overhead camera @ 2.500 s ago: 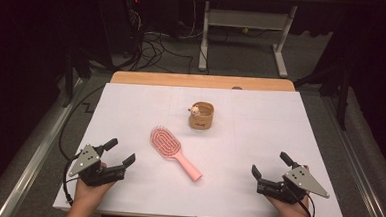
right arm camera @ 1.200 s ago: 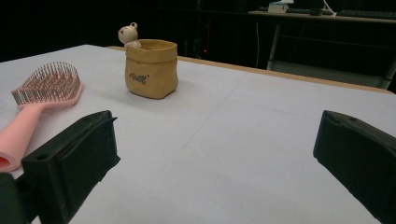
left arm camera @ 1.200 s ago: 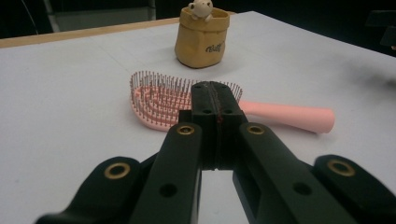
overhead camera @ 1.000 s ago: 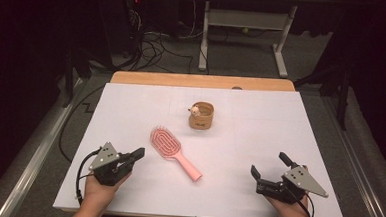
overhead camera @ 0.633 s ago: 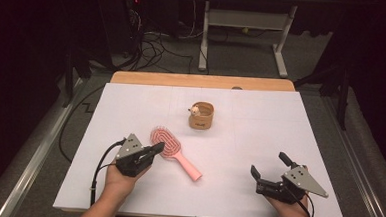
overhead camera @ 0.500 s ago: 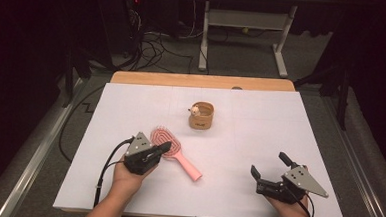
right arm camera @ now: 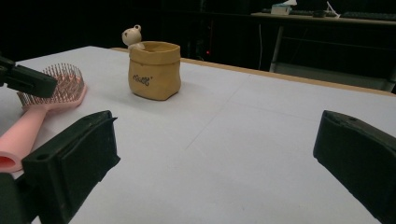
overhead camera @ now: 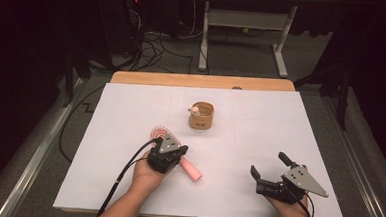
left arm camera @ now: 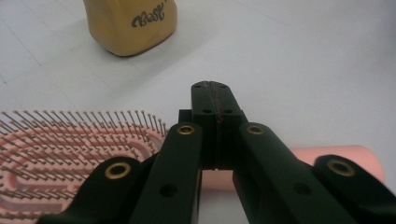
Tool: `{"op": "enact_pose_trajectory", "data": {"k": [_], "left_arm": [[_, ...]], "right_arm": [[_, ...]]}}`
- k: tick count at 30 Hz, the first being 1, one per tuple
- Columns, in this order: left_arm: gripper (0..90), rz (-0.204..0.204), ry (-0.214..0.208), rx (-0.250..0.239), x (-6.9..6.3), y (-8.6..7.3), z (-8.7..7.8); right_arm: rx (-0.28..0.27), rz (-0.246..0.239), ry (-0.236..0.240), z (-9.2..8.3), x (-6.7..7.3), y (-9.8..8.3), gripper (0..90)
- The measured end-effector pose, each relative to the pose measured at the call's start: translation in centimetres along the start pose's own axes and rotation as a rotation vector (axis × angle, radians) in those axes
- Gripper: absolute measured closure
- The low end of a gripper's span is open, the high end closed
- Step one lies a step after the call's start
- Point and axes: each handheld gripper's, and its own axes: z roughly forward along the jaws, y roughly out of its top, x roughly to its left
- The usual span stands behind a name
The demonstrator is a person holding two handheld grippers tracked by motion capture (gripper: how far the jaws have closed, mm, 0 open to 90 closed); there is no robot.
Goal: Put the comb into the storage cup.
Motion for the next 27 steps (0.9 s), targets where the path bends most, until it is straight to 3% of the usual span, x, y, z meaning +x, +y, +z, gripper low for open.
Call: {"op": "enact_pose_trajectory", "data": {"k": [2,15,17,23,27], "left_arm": [[90.0,0.003,0.009,0.049,-0.1,0.0,0.7],[90.0,0.06,0.035,0.183,-0.3,0.9,2.1],[90.0,0.043,0.025,0.199,-0.1,1.1,2.1],[90.0,0.055,0.021,0.207,-0.2,0.8,1.4],[90.0,0.057,-0.004,0.201,-0.1,0.2,0.5]], "right_arm": [[0.0,0.001,0.001,0.0,0.0,0.0,0.3],[0.004,-0.006,0.005,0.1,0.1,0.0,0.3],[0.003,-0.005,0.005,0.1,0.1,0.0,0.3],[0.002,0.003,0.003,0.0,0.0,-0.1,0.3],[-0.001,0.003,0.002,-0.1,0.0,0.0,0.3]]}}
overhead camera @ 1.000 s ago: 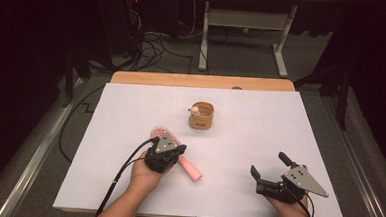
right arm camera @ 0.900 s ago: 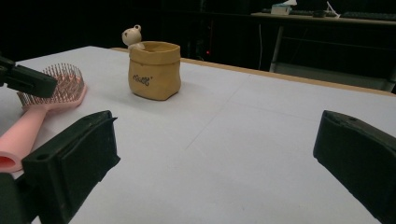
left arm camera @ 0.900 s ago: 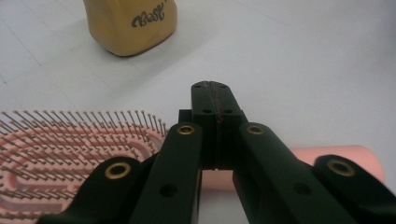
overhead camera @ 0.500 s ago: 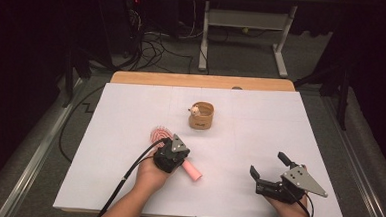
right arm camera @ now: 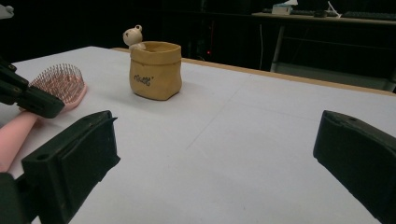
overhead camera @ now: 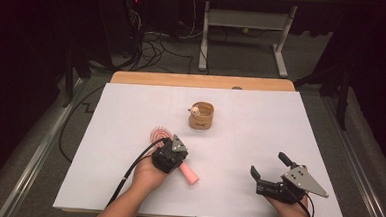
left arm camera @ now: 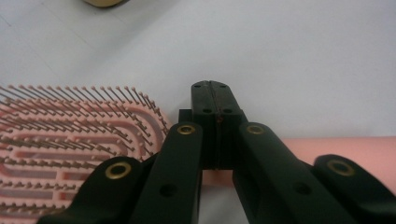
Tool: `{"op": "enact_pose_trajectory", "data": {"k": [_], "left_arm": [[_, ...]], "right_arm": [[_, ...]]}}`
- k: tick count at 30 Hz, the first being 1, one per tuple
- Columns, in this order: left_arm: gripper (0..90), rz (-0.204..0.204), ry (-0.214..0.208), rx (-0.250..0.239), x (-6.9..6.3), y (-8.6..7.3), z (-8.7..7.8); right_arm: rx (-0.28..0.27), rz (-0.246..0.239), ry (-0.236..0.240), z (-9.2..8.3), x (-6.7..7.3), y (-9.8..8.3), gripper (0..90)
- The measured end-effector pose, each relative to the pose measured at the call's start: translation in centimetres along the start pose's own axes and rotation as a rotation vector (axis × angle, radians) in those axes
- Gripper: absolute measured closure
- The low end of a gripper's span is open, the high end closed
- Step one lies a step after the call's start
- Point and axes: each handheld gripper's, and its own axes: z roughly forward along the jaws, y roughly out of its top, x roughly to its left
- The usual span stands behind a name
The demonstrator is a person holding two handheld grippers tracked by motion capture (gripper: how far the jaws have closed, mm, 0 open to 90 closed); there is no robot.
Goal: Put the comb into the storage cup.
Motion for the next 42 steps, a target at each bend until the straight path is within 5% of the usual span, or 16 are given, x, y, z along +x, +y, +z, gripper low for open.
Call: {"op": "enact_pose_trajectory", "data": {"k": [11,23,31,42], "left_arm": [[90.0,0.052,-0.016,0.015,-0.4,-1.5,-1.5],[90.0,0.039,-0.104,-0.015,-0.3,-3.9,-3.9],[90.0,0.079,-0.084,0.037,-0.6,-3.3,-3.0],[90.0,0.034,-0.108,0.029,0.0,-4.2,-3.3]], "right_arm": [[-0.001,0.003,-0.005,-0.1,0.0,0.0,0.4],[-0.005,0.022,-0.001,-0.2,-0.1,0.1,0.4],[-0.007,0.035,0.001,-0.2,0.0,0.1,0.4],[-0.009,0.038,0.002,-0.3,-0.3,0.0,0.4]]}}
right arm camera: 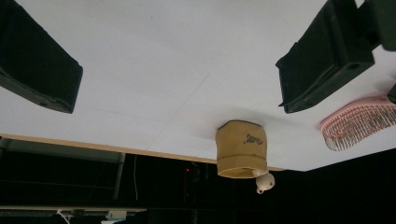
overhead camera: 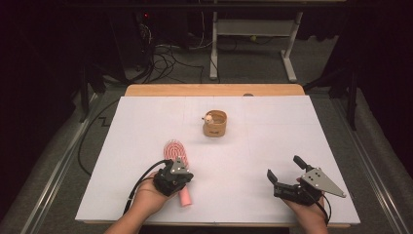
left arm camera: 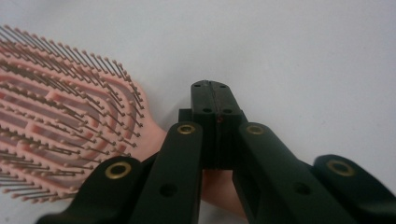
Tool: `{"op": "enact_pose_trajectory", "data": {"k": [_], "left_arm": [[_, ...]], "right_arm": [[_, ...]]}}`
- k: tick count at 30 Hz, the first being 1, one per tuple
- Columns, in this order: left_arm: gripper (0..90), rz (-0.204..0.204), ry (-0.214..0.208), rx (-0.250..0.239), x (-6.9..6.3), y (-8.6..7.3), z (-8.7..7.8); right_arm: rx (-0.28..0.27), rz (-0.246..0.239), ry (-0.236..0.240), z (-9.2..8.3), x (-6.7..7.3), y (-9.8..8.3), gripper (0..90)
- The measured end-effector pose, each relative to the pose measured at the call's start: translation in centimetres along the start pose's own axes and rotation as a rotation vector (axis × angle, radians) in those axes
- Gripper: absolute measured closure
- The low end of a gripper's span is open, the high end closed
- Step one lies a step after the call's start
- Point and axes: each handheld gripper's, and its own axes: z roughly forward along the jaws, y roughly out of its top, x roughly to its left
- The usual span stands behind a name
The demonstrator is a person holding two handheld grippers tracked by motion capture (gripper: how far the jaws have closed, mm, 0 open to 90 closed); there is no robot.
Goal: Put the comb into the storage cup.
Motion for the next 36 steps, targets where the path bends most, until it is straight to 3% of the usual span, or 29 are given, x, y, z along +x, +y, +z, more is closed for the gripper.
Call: {"op": "enact_pose_trajectory", "data": {"k": [13,18,20,22,29,36], "left_arm": [[90.0,-0.043,-0.019,-0.031,0.6,-3.9,-2.5],[90.0,-0.058,-0.015,-0.026,0.8,-5.8,-3.3],[90.0,-0.057,0.012,-0.023,0.9,-6.4,-3.8],[90.0,-0.075,0.014,-0.029,1.2,-7.2,-4.3],[90.0,-0.111,0.018,-0.059,1.8,-9.6,-5.9],[90.0,-0.123,0.029,-0.141,1.9,-10.6,-7.1]], "right_arm": [[0.01,-0.001,0.005,0.1,0.3,0.0,0.4],[0.009,0.001,0.006,0.1,0.4,0.0,0.4],[0.01,0.001,0.008,0.1,0.4,0.0,0.4],[0.011,0.0,0.008,0.2,0.4,0.0,0.4],[0.011,-0.004,0.008,0.2,0.4,0.0,0.4],[0.01,-0.007,0.009,0.2,0.4,0.0,0.4]]}}
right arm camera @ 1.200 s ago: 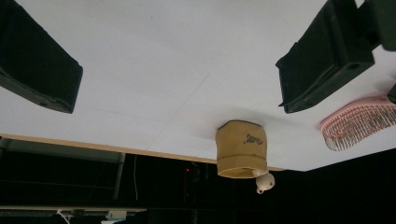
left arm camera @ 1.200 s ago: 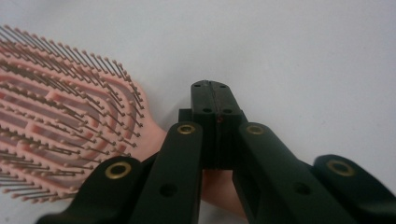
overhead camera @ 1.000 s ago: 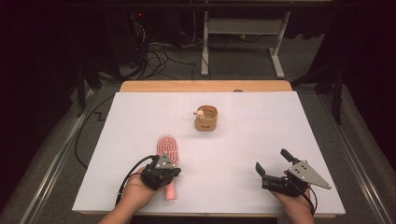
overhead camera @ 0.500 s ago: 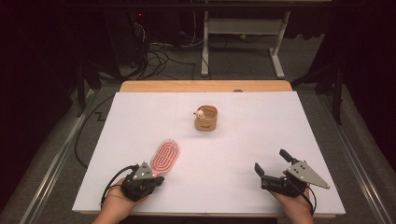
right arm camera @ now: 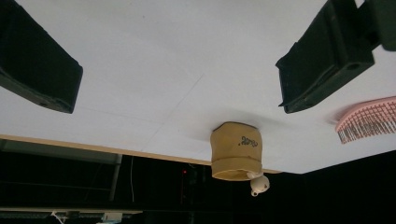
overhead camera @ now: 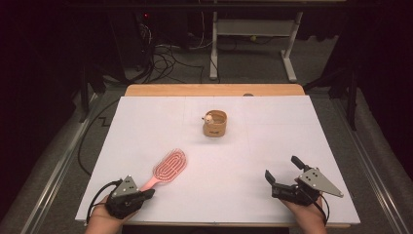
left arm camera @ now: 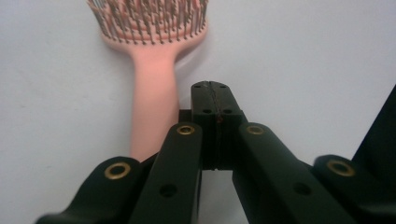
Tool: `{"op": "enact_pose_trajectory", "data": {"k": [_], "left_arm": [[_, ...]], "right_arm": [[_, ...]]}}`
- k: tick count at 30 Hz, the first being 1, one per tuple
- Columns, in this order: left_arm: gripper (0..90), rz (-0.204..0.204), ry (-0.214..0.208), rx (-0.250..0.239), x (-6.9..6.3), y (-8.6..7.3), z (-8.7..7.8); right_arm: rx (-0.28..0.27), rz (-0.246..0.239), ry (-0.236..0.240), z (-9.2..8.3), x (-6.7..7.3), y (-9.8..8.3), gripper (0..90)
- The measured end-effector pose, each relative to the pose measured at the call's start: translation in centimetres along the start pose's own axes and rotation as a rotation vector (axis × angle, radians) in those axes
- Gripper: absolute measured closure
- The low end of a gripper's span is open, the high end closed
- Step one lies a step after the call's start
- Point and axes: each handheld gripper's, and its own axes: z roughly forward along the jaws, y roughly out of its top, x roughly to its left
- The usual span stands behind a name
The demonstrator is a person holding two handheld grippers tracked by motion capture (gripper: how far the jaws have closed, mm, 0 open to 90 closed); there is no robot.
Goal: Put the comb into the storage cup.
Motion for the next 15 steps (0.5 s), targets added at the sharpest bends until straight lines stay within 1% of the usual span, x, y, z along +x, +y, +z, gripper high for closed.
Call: {"op": "enact_pose_trajectory", "data": {"k": [1,3,5,6,8,12,15], "left_arm": [[90.0,-0.022,-0.003,-0.038,0.4,0.0,-0.4],[90.0,-0.034,0.006,-0.068,0.7,-0.1,-0.7],[90.0,-0.055,0.003,-0.104,1.0,-0.2,-1.1],[90.0,-0.06,0.002,-0.122,1.1,-0.3,-1.2],[90.0,-0.075,0.013,-0.146,1.4,-0.4,-1.5],[90.0,-0.099,0.018,-0.178,1.9,-0.6,-1.7],[90.0,-0.123,0.009,-0.222,2.4,-0.9,-1.9]], "right_arm": [[0.0,-0.002,0.0,0.0,0.0,0.0,0.4],[0.0,-0.003,0.002,0.0,0.0,0.0,0.4],[0.0,-0.003,0.001,0.0,0.0,0.0,0.4],[0.0,-0.002,0.002,0.0,0.0,0.0,0.4],[0.001,-0.001,0.001,0.1,0.0,0.0,0.4],[0.003,-0.001,0.003,0.1,0.0,0.0,0.4],[0.003,-0.002,0.003,0.1,0.0,0.0,0.4]]}}
